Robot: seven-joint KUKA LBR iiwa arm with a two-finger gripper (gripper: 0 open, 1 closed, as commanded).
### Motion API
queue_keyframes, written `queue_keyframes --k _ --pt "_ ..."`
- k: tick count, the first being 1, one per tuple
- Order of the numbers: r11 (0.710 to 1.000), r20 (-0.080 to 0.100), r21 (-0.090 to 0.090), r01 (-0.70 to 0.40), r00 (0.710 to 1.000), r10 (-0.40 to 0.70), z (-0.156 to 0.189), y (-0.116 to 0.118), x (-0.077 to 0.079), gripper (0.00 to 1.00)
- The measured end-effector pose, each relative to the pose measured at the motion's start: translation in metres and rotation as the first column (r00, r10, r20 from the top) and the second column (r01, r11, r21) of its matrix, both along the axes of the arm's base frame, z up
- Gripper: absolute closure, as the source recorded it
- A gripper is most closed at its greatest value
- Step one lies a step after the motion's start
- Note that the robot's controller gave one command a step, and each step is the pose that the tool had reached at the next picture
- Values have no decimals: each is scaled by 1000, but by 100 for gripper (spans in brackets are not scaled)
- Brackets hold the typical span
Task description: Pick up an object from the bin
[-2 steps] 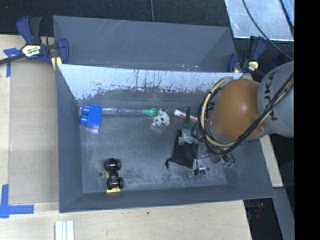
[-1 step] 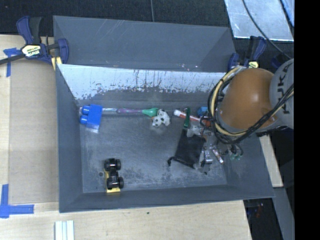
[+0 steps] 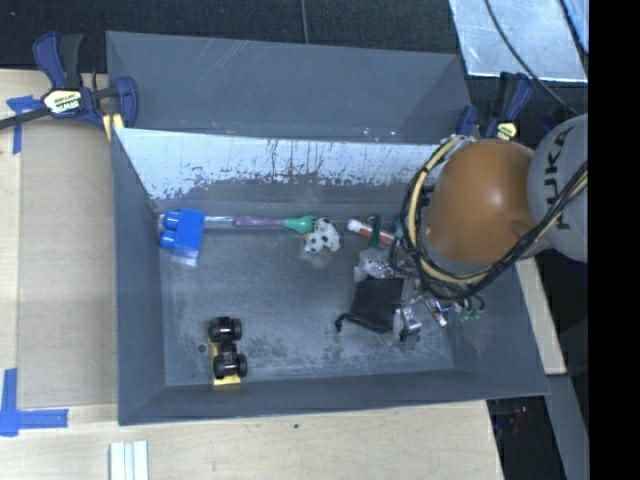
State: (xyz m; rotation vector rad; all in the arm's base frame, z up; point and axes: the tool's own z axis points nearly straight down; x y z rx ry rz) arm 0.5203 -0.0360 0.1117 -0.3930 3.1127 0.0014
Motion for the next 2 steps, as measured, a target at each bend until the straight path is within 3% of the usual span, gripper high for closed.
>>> queue_keyframes --k 1,2 --pt "973 14 -5 -229 973 229 -38 -53 77 0" --pt "765 7 -5 -644 765 644 -39 -15 81 100"
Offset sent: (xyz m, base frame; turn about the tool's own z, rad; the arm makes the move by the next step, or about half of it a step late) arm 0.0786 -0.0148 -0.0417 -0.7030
